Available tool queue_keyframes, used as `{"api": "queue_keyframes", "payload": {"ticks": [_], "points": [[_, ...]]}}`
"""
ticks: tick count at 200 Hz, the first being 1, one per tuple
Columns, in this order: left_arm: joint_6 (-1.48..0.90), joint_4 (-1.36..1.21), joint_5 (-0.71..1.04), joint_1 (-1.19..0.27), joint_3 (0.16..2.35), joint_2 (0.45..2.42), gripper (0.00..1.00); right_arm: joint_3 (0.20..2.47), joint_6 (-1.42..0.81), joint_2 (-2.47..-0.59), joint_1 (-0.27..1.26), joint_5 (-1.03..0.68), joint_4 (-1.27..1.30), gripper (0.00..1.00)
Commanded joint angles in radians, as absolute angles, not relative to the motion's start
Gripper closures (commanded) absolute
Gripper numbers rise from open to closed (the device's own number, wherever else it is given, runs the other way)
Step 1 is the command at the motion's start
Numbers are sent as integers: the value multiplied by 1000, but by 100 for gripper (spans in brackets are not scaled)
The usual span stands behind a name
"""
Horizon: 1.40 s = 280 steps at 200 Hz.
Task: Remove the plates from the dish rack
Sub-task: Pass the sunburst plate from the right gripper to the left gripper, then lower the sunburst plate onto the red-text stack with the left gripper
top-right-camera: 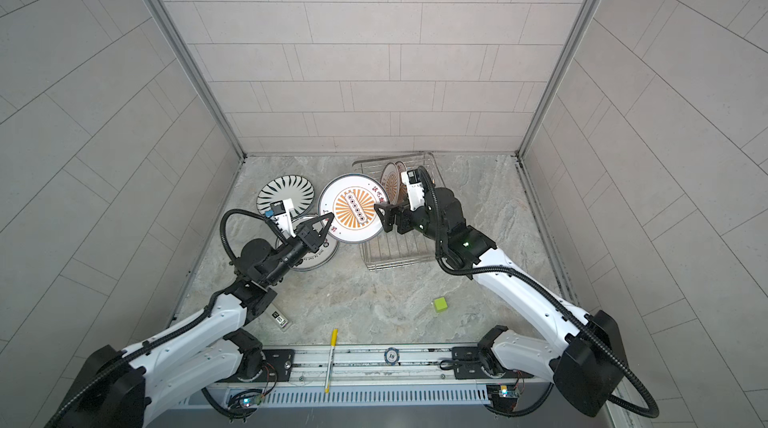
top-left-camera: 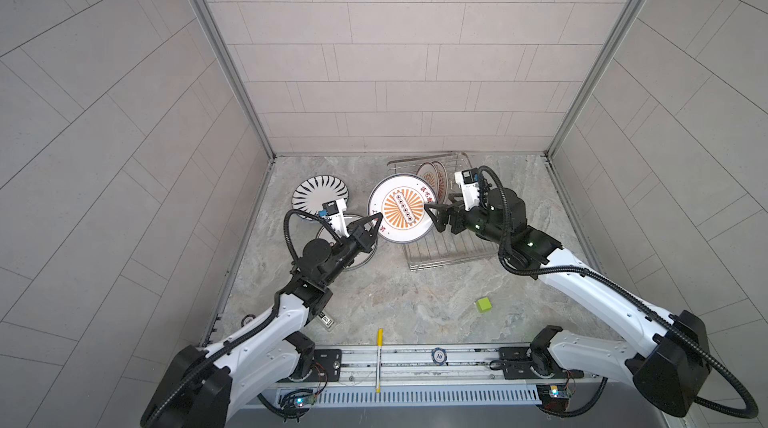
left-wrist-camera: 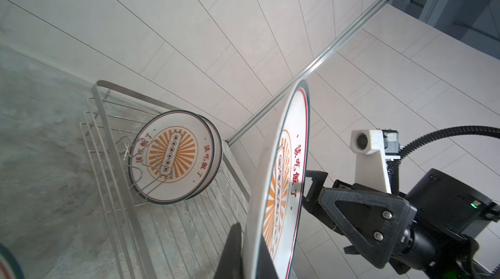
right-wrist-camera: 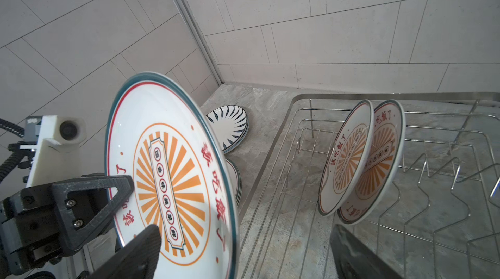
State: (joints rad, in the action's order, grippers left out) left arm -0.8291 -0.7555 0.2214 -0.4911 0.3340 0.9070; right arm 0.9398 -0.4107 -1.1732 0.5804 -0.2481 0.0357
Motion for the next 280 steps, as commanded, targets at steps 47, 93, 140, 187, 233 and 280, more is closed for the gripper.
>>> {"api": "queue_keyframes", "payload": {"ticks": [47, 93, 140, 187, 233, 280], "points": [[-926, -452, -9, -364, 299, 653, 100, 1085, -316, -1309, 699, -127, -36, 1], [-1021, -379, -36, -319, 260, 599, 100, 1183, -254, -1415, 797, -86, -69, 1], [-1146, -285, -105, -299, 252, 589, 100, 1274, -209, -1515, 861, -51, -126, 3], [-1280, -72, -216, -296, 288, 607, 100, 1362, -207, -1613, 876, -57, -190, 4], [-1335, -45, -197, -296, 318, 678, 100, 1416, -195, -1678, 888, -66, -221, 5], [-1393, -32, -206, -294, 317, 749, 100, 1451, -186, -1725, 893, -68, -250, 6]]}}
